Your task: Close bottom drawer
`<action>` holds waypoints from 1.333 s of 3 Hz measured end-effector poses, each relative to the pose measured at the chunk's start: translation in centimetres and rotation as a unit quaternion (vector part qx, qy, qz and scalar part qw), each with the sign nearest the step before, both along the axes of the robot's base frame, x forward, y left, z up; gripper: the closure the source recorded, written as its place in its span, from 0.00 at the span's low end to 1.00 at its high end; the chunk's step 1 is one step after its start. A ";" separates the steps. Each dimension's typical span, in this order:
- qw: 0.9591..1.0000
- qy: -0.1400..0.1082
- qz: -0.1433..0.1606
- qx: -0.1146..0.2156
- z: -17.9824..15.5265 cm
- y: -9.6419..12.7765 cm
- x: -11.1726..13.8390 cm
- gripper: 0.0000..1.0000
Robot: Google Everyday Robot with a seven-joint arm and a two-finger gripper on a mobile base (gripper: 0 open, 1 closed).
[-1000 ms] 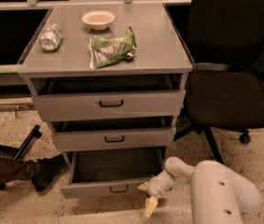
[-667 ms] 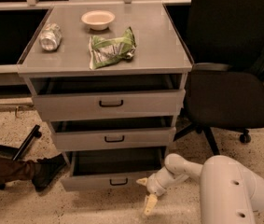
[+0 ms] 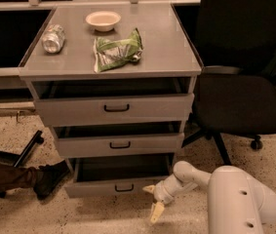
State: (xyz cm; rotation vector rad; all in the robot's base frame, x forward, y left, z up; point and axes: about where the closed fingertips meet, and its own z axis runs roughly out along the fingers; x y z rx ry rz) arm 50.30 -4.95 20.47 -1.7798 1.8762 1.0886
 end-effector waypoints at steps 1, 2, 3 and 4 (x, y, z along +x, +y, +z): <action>1.000 -0.015 -0.010 0.006 -1.5 0.7 2.9 0.00; 0.999 -0.038 -0.019 0.000 -2.3 1.2 7.0 0.00; 0.998 -0.059 -0.025 -0.005 -2.3 1.7 9.6 0.00; 0.997 -0.077 -0.028 0.001 -2.0 1.7 10.3 0.00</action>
Offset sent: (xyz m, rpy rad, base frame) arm 0.1287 0.0138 -0.0284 -0.0177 -0.1483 -0.0696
